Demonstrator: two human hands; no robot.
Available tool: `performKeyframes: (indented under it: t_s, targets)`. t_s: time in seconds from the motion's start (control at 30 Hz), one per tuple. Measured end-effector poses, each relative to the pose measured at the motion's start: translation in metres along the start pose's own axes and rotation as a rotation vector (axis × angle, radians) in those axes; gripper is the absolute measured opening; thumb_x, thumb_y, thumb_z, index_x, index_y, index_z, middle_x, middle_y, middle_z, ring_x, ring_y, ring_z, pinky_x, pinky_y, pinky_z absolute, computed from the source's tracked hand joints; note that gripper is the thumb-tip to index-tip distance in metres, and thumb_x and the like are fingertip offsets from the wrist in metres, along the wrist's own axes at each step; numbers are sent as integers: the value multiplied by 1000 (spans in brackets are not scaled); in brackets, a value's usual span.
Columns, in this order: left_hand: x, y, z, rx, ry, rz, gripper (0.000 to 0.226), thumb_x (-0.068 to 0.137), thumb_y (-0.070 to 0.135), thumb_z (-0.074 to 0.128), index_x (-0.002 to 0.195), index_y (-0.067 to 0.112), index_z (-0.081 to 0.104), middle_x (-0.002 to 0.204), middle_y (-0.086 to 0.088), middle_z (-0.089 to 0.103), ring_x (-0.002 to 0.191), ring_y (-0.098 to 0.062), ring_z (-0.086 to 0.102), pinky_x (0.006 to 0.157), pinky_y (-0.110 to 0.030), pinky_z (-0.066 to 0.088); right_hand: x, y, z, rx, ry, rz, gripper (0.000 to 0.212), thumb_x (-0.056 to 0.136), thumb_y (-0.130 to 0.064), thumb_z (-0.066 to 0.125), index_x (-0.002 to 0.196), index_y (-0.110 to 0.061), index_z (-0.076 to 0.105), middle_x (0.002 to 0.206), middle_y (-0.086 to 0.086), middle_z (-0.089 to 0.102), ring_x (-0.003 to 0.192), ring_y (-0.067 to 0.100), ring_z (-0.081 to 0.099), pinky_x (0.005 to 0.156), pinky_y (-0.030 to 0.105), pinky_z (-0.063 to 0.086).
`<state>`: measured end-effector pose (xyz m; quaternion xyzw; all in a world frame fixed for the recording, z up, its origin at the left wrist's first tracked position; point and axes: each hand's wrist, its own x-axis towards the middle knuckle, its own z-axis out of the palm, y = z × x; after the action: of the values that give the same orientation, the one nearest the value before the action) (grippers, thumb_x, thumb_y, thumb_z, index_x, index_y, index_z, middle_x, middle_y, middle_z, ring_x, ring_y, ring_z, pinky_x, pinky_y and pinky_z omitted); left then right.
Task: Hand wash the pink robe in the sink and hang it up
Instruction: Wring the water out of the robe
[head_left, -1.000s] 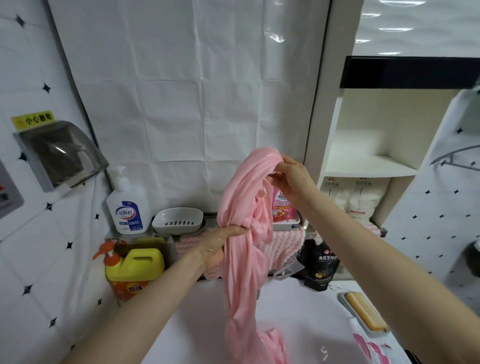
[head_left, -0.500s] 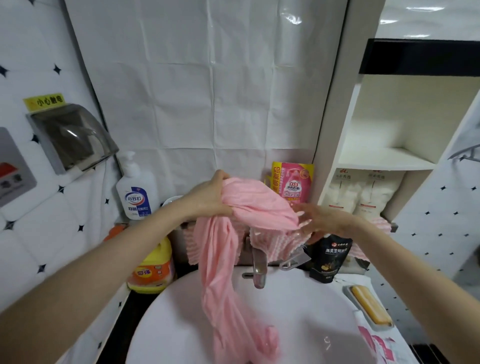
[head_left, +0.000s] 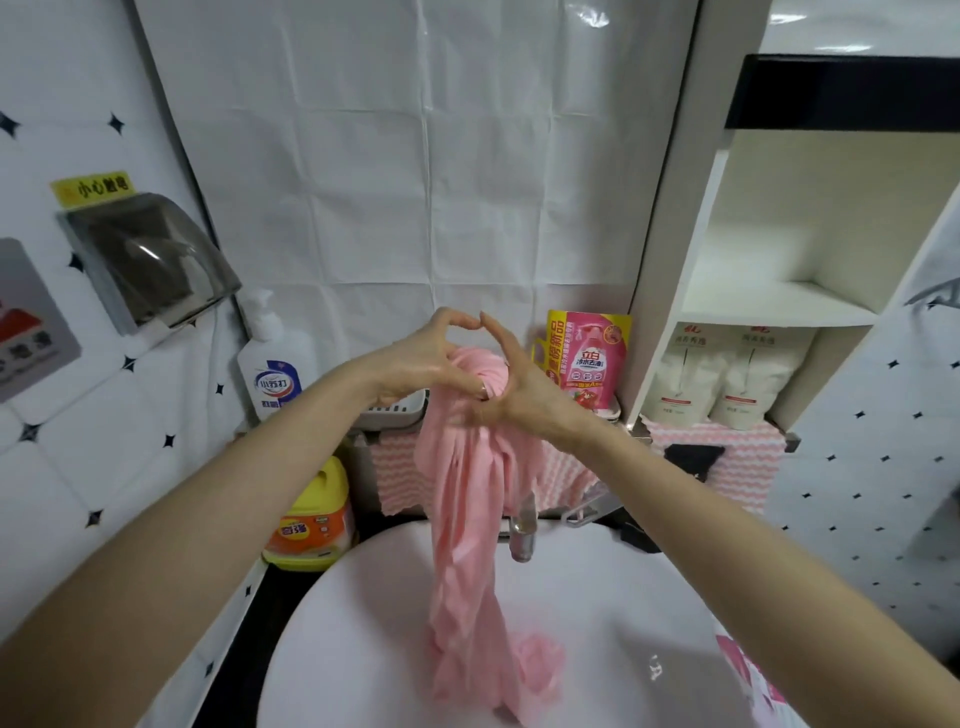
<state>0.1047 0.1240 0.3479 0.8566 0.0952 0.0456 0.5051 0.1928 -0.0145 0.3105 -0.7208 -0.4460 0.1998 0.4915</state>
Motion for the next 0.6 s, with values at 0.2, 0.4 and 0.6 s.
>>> performKeyframes:
  t_s: [0.2, 0.4, 0.6]
  targets:
    - [-28, -54, -2, -1, 44, -69, 134, 48, 55, 85, 145, 39, -6, 155, 1, 12, 141, -17, 22, 109, -33, 31, 5, 17, 6, 203, 326, 69, 54, 67, -4, 80, 117, -10, 61, 95, 7, 67, 82, 21, 64, 75, 31, 53]
    - [-49, -87, 86, -94, 40, -262, 171, 4, 82, 68, 141, -8, 20, 143, -20, 37, 129, -27, 40, 79, -4, 42, 17, -9, -4, 659, 326, 52, 31, 77, -8, 70, 106, -6, 61, 90, 12, 69, 82, 25, 67, 74, 38, 56]
    - [-25, -64, 111, -551, 395, -101, 56, 62, 1, 84, 112, 9, 59, 93, 1, 66, 83, -6, 65, 60, -8, 48, 20, -20, 5, 1097, 245, 196, 33, 85, -17, 64, 114, -2, 60, 98, 16, 66, 89, 29, 65, 77, 38, 56]
